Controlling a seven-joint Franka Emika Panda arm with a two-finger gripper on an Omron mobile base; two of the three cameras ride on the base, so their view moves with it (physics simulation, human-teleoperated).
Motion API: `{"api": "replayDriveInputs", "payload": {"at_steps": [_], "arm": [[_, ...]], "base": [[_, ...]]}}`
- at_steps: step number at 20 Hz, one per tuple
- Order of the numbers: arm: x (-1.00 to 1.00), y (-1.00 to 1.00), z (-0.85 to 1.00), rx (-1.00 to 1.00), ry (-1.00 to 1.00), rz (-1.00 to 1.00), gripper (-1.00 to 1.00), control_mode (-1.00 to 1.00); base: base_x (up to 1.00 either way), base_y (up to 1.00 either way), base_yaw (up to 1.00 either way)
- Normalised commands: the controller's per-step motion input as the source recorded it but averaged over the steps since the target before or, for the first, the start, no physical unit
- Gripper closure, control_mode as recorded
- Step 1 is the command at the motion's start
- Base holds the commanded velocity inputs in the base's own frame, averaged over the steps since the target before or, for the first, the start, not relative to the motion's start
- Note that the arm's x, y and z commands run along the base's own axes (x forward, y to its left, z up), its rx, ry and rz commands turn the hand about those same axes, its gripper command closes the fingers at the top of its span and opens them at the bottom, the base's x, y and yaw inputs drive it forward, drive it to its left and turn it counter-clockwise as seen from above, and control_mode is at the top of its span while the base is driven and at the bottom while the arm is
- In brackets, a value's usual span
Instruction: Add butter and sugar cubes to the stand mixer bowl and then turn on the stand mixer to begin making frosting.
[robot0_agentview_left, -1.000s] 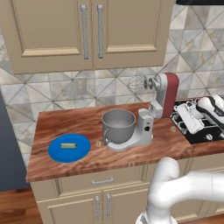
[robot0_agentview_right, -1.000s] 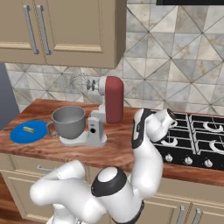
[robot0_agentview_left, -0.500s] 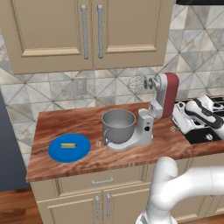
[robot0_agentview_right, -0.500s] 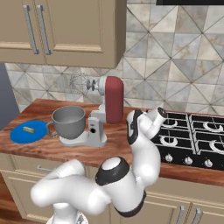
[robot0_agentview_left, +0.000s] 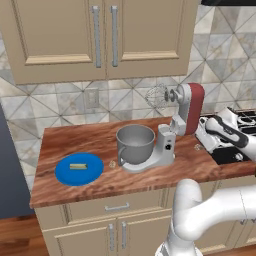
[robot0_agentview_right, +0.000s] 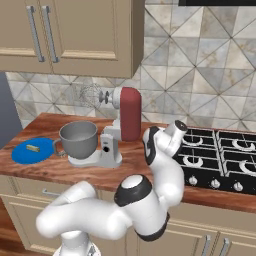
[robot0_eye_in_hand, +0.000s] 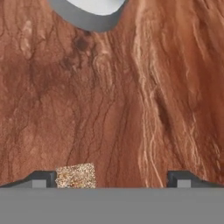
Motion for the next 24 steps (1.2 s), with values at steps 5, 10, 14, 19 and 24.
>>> {"api": "replayDriveInputs", "payload": {"at_steps": [5,10,14,19,24], "arm": [[0.0,-0.18,-0.21,-0.11,0.0,-0.01,-1.0,-1.0],[0.0,-0.05,-0.23,-0.03,0.0,0.0,-1.0,-1.0],[0.0,0.0,-0.18,0.0,0.04,0.0,-1.0,-1.0],[0.0,-0.01,-0.22,0.0,0.08,0.0,-1.0,-1.0],[0.0,-0.06,-0.28,0.0,0.13,0.0,-1.0,-1.0]], "base": [[0.0,0.0,0.0],[0.0,0.0,0.0],[0.0,0.0,0.0],[0.0,0.0,0.0],[0.0,0.0,0.0]]}}
